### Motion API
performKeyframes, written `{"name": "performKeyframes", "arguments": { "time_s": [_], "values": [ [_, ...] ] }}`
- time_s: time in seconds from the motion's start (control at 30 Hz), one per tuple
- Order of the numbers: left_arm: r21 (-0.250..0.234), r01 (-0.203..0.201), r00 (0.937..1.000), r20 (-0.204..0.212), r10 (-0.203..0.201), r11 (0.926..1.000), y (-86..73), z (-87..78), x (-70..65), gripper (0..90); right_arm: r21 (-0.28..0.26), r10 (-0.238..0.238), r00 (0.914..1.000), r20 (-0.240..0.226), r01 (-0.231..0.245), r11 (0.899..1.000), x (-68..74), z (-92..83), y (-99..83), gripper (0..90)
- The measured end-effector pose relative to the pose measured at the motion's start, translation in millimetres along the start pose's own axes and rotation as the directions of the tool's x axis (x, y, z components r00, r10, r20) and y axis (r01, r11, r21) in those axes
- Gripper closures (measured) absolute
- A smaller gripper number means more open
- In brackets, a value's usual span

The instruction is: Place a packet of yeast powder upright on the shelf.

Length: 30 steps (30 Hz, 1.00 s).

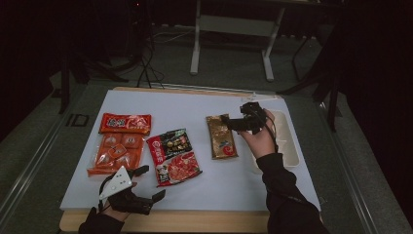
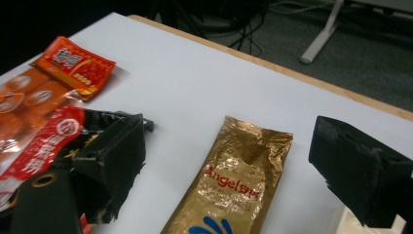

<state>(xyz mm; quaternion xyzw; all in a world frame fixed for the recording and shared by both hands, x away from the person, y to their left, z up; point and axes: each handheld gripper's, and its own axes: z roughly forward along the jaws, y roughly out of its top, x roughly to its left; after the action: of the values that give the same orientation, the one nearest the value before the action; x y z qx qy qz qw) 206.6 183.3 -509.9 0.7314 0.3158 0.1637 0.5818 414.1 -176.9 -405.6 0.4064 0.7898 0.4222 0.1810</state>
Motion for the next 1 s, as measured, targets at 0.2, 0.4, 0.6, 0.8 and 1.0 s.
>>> {"name": "performKeyframes", "arguments": {
  "time_s": [0.2,0.4,0.6,0.8,1.0],
  "values": [
    [0.0,-0.003,1.0,0.004,0.003,1.0,0.1,-0.2,-0.4,2.0,0.058,0.046,0.9986,0.026,-0.047,0.997,-6.3,26.5,2.8,14.1],
    [0.001,-0.008,0.9999,0.008,0.008,1.0,0.2,-0.8,-1.2,2.0,0.127,0.07,0.9959,0.058,-0.077,0.989,-12.8,52.5,-1.9,14.3],
    [0.005,-0.009,0.9999,0.013,0.009,0.9999,0.1,-0.8,-1.7,1.9,0.179,0.113,0.9908,0.074,-0.125,0.976,-18.7,74.0,-6.0,15.7],
    [0.009,-0.012,0.9998,0.018,0.012,0.9999,0.0,-0.8,-2.2,2.0,0.231,0.144,0.9854,0.091,-0.161,0.96,-25.0,94.5,-13.0,16.9],
    [0.01,-0.013,0.9997,0.02,0.013,0.9999,-0.1,-1.1,-2.3,2.0,0.251,0.148,0.9825,0.113,-0.172,0.952,-28.9,108.4,-15.5,16.9]
  ]
}}
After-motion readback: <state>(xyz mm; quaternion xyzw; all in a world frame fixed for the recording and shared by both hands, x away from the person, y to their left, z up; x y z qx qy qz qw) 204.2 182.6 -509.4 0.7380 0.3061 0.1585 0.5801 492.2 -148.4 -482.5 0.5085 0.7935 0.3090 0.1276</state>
